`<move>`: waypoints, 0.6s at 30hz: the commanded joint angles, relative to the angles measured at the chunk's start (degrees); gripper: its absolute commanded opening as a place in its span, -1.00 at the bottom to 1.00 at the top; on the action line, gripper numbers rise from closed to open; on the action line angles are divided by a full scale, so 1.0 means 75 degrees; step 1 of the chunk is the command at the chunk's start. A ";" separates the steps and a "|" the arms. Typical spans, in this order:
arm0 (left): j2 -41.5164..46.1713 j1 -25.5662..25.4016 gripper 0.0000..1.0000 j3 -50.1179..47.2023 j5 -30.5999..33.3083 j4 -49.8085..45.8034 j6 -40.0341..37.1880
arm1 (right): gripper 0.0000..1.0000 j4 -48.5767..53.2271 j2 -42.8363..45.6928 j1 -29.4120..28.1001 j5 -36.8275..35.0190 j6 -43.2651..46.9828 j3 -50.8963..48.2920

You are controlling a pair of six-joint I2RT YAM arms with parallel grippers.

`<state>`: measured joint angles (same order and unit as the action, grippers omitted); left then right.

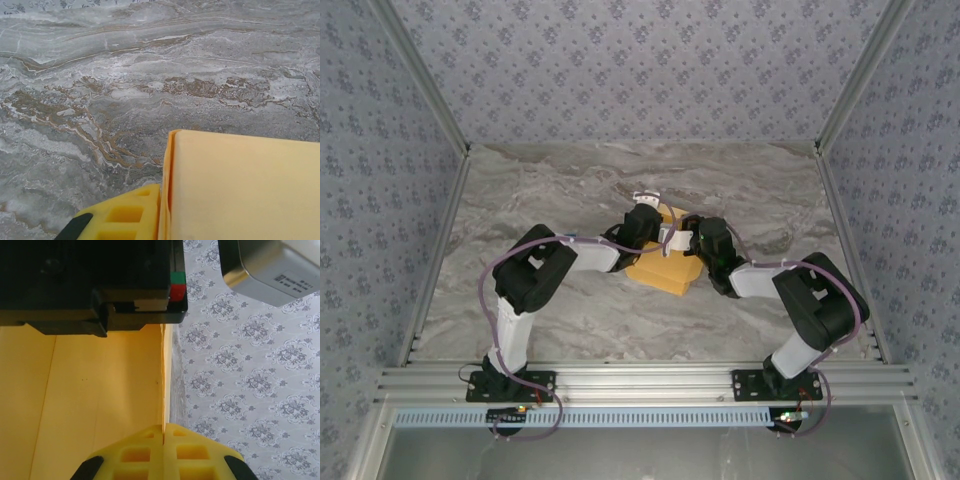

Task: Fold the paper box

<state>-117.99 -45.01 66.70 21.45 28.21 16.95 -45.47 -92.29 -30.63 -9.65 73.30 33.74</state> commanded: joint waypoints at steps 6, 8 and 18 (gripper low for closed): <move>0.0141 0.0220 -0.82 -0.0358 -0.0604 0.1151 -0.0174 | -1.00 0.0485 -0.0048 0.0030 -0.0040 -0.0241 -0.0054; 0.0169 0.0278 -0.85 -0.0407 -0.0790 0.1224 -0.0202 | -1.00 0.0485 -0.0035 0.0036 -0.0043 -0.0250 -0.0048; 0.0276 0.0403 -1.00 -0.0604 -0.0948 0.1362 -0.0244 | -1.00 0.0520 0.0011 0.0020 -0.0040 -0.0354 -0.0046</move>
<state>-117.97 -43.13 62.54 14.79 36.29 13.96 -45.91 -92.25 -30.65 -9.41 72.62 33.74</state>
